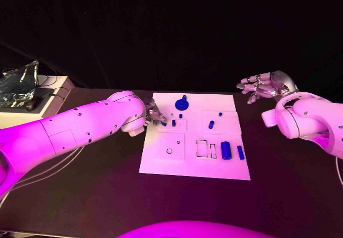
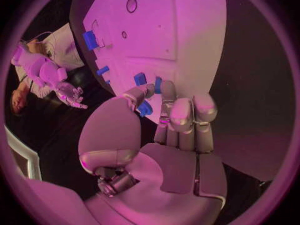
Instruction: Assemble the parts on the task board
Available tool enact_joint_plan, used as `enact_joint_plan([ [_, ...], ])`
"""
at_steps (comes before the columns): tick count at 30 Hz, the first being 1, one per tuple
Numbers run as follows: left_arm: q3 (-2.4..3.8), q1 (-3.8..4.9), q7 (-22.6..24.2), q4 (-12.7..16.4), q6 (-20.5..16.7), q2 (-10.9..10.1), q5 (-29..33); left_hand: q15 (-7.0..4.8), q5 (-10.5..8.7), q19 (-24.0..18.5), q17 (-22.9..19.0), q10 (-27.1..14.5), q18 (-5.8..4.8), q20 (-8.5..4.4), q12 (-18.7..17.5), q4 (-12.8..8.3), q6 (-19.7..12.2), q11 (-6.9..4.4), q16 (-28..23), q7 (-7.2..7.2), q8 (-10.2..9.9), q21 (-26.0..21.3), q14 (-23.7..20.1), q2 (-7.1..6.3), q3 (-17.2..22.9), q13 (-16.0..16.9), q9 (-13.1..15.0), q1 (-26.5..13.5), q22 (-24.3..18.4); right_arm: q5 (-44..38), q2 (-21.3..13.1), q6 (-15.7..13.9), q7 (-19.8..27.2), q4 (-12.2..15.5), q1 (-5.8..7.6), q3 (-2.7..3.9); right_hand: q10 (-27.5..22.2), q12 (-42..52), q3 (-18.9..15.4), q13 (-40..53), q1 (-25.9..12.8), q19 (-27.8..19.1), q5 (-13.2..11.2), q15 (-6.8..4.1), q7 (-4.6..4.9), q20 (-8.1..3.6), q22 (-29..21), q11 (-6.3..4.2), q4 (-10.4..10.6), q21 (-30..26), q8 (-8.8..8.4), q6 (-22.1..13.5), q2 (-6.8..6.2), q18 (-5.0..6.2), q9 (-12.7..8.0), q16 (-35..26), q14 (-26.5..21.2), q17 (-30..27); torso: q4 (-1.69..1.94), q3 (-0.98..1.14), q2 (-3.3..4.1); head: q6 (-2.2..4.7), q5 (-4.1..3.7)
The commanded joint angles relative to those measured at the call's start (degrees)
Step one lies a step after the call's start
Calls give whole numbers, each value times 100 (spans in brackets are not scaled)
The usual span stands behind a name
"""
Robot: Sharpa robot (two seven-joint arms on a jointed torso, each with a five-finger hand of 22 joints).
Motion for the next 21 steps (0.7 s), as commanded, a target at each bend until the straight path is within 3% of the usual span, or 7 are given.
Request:
enact_joint_plan([
  [1, -10, -9, -37, 16, 170, 15, -65, -15, 27, 20, -9, -26, -58, 39, -6, -720, 117, -29, -23, -77, 20, 1, 15, 49, 729, 10, 726, 17, 10, -6, 1, 101, 91, 6, 0, 3, 31, -21, -13, -7, -20, -38, 35, -5, 33, 9, -8, -1, -5, 37, -18, -4, 43, -56, -6, -24, 25, 5, 6, 4, -2, -18, -2],
  [8, -14, -10, -43, 47, 258, 18, -101, -17, 30, 24, -5, -14, -60, 40, -5, -708, 127, -33, -15, -85, 11, 0, 16, 28, 694, 14, 730, 25, 20, -6, 4, 108, 93, 8, -1, 3, 31, -21, -13, -7, -20, -38, 35, -5, 33, 9, -8, -1, -5, 37, -18, -4, 43, -56, -6, -24, 25, 5, 5, 4, 1, -32, -3],
  [21, -37, -11, -26, 0, 349, 99, -106, -38, 4, 78, 62, 103, -113, 0, -6, -568, 247, -68, 48, -153, -62, -5, 25, 113, 237, -73, 689, 135, 86, -5, 11, 110, 94, 13, -3, 3, 31, -21, -13, -7, -20, -38, 35, -5, 33, 9, -8, -1, -5, 37, -18, -4, 43, -56, -6, -24, 25, 5, -3, 5, 6, -57, -14],
])
